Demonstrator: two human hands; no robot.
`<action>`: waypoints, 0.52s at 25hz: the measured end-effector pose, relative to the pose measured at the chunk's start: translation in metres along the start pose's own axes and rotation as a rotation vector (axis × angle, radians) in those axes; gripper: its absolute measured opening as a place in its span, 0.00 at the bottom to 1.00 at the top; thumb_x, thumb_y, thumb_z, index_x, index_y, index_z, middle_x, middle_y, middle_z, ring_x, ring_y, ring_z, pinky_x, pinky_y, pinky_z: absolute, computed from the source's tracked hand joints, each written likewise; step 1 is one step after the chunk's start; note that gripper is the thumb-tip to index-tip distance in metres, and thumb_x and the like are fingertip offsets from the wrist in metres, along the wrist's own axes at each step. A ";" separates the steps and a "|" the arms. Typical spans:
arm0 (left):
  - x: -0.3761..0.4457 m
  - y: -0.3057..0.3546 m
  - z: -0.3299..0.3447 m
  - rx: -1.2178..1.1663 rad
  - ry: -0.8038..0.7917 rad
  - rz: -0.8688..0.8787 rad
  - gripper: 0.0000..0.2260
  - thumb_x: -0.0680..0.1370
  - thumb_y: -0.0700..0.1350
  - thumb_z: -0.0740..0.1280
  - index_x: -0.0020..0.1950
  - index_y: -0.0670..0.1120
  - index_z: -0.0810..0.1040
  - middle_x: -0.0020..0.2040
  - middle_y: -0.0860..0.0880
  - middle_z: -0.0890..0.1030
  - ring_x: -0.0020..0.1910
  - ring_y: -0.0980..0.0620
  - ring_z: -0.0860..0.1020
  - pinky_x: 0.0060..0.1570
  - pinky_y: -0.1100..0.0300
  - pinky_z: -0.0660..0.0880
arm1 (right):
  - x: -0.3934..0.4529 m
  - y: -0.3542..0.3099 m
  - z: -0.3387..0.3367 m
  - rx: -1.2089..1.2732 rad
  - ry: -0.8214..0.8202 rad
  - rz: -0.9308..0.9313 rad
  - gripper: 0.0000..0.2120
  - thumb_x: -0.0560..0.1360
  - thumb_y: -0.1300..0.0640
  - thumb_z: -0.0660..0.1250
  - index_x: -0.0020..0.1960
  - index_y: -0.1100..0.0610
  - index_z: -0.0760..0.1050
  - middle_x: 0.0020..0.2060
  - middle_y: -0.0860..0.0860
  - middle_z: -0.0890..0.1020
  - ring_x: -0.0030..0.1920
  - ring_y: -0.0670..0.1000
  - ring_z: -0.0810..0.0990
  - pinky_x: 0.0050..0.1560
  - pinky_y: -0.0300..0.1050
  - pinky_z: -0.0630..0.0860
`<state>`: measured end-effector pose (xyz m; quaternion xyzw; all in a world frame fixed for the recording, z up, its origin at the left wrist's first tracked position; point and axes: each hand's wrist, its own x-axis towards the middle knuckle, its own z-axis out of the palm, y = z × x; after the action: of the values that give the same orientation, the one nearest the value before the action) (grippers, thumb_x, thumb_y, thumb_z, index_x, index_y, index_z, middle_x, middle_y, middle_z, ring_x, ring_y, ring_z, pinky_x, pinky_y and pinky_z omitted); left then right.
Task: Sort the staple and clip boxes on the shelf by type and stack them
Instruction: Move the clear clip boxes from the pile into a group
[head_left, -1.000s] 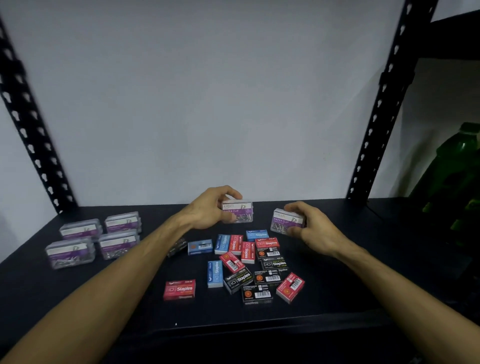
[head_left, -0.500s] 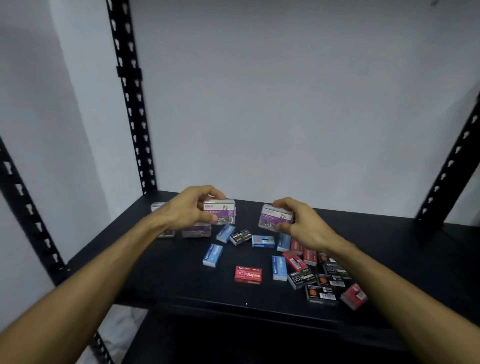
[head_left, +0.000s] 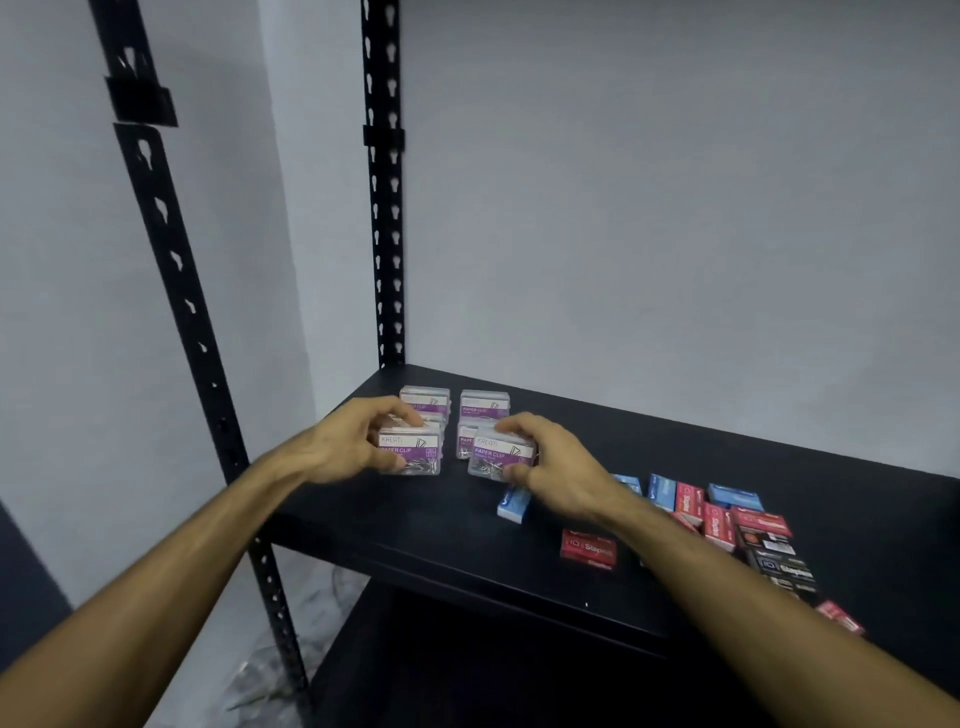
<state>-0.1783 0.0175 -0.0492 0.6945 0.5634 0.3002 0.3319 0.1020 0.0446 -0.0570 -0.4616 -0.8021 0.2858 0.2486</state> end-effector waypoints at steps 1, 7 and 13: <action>-0.002 -0.005 -0.001 0.001 0.001 -0.008 0.19 0.71 0.33 0.75 0.57 0.51 0.78 0.52 0.47 0.84 0.50 0.48 0.83 0.52 0.55 0.81 | 0.002 -0.004 0.005 0.008 -0.008 -0.002 0.24 0.75 0.61 0.71 0.69 0.50 0.70 0.62 0.47 0.76 0.58 0.44 0.78 0.61 0.41 0.75; -0.003 -0.023 -0.001 0.032 0.005 -0.030 0.19 0.71 0.35 0.75 0.54 0.55 0.78 0.51 0.50 0.84 0.49 0.52 0.83 0.56 0.53 0.79 | 0.011 -0.011 0.026 -0.019 -0.045 -0.024 0.23 0.75 0.61 0.72 0.67 0.50 0.72 0.62 0.47 0.77 0.58 0.45 0.78 0.62 0.42 0.75; -0.005 -0.029 -0.002 0.058 0.022 -0.026 0.19 0.71 0.36 0.75 0.54 0.55 0.78 0.50 0.50 0.83 0.49 0.52 0.82 0.56 0.53 0.79 | 0.012 -0.012 0.034 -0.049 -0.071 -0.025 0.23 0.75 0.60 0.71 0.68 0.50 0.72 0.63 0.46 0.78 0.59 0.44 0.76 0.64 0.43 0.74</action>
<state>-0.1973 0.0173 -0.0713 0.6932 0.5843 0.2869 0.3093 0.0667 0.0421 -0.0715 -0.4471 -0.8228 0.2794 0.2121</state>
